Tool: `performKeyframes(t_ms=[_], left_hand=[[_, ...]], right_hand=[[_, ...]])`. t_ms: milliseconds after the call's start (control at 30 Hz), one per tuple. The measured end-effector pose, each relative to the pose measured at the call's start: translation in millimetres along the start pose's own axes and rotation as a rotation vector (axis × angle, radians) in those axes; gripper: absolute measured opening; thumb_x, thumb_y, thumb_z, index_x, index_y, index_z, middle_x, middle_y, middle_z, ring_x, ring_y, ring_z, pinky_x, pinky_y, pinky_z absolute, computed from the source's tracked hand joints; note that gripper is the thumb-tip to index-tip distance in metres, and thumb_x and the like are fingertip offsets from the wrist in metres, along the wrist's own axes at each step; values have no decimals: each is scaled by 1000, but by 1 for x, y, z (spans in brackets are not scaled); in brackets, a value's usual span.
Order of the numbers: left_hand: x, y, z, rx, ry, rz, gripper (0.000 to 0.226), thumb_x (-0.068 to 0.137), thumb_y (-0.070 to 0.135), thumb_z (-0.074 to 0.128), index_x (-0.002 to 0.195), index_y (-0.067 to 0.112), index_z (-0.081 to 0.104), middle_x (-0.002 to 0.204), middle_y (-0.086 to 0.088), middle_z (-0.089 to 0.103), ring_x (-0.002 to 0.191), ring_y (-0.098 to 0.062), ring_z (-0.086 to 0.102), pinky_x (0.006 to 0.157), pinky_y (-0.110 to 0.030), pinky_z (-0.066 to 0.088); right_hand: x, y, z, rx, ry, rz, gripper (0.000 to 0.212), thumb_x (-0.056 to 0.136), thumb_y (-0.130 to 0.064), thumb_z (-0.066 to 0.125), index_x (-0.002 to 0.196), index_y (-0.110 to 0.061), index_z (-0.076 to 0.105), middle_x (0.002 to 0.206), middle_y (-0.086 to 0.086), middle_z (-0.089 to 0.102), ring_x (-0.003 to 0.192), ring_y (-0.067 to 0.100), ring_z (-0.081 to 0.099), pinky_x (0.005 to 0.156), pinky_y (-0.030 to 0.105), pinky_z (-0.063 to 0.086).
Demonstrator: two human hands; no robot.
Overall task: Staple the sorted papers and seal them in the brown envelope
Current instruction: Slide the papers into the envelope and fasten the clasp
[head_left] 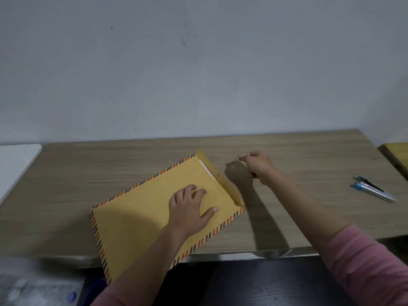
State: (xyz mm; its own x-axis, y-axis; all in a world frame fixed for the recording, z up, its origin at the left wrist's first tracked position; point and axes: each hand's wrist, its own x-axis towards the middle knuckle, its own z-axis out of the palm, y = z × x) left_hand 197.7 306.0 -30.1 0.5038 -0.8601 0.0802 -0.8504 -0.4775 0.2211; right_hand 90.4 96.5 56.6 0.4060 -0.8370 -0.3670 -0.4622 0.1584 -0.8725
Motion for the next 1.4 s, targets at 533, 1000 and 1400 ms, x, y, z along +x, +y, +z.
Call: performKeyframes(t_ms=[533,1000,1400], left_hand=[[46,-14,-28,112,-102,30,115,64,82,52,148,21,3,147,-14,19,129,-32,35,99,-43,42],[59,-26,-32,145,-202,117,116,62,87,44,147,14,14,140,-9,33,130,-29,37,111,-52,24],[42,-66,-34,149,-168,178,117,51,97,29,146,28,25,134,-2,38,126,-23,38,113,-58,12]], right_hand=[[-68,81,34,-903,42,-796,31,86,-40,46,83,-15,64,86,0,53,78,15,50,66,28,47],[-47,51,76,-716,70,-745,44,78,-22,60,121,-14,52,120,6,58,113,25,51,96,42,40],[-32,42,89,-844,-32,-646,18,81,-15,53,91,-4,63,91,13,60,89,34,54,74,39,43]])
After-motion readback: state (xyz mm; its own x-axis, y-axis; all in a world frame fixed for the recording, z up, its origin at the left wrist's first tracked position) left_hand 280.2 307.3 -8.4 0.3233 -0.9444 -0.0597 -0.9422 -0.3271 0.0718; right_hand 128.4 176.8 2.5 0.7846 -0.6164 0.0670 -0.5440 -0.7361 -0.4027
